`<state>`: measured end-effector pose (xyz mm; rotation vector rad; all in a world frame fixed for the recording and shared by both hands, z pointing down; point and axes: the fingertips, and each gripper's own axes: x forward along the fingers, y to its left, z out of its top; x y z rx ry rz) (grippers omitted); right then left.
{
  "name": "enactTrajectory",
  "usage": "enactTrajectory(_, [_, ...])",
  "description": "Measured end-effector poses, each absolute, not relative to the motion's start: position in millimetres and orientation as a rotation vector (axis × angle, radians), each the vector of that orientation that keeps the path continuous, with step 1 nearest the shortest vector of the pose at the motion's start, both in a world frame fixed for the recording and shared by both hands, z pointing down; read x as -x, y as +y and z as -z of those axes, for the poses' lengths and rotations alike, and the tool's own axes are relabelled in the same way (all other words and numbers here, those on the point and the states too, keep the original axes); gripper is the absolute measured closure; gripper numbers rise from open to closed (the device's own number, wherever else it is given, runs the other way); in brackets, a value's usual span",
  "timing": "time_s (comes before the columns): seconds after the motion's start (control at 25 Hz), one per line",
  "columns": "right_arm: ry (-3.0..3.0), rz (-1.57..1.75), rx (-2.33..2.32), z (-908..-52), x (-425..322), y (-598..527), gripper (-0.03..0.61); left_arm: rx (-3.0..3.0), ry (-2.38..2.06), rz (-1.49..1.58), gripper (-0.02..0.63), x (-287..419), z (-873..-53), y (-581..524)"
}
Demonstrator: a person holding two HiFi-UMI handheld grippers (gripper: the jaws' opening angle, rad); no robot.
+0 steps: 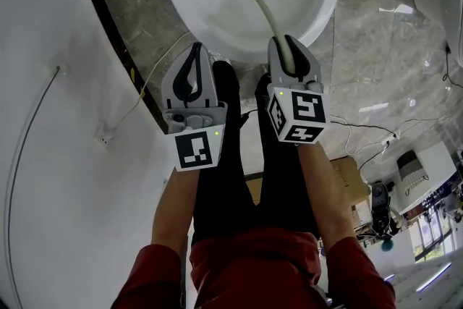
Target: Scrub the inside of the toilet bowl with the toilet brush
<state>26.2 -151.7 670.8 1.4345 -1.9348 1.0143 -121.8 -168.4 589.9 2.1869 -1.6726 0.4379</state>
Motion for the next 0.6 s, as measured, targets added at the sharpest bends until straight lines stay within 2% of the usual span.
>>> enactTrajectory(0.08, [-2.004, -1.201, -1.492, -657, -21, -159, 0.468, -2.178, -1.678, -0.444, 0.607, 124, -590, -168])
enactTrajectory(0.2, [-2.016, -1.247, -1.515, -658, -22, -163, 0.468, -2.182, -1.679, -0.445, 0.607, 123, -590, -169])
enactTrajectory(0.4, [-1.894, -1.135, -1.522, -701, -45, -173, 0.468, -2.204, -1.667, -0.439, 0.607, 119, -591, -173])
enactTrajectory(0.6, [-1.815, -0.845, -1.461, -711, -70, -183, 0.468, -2.218, -1.660, -0.432, 0.607, 114, -589, -178])
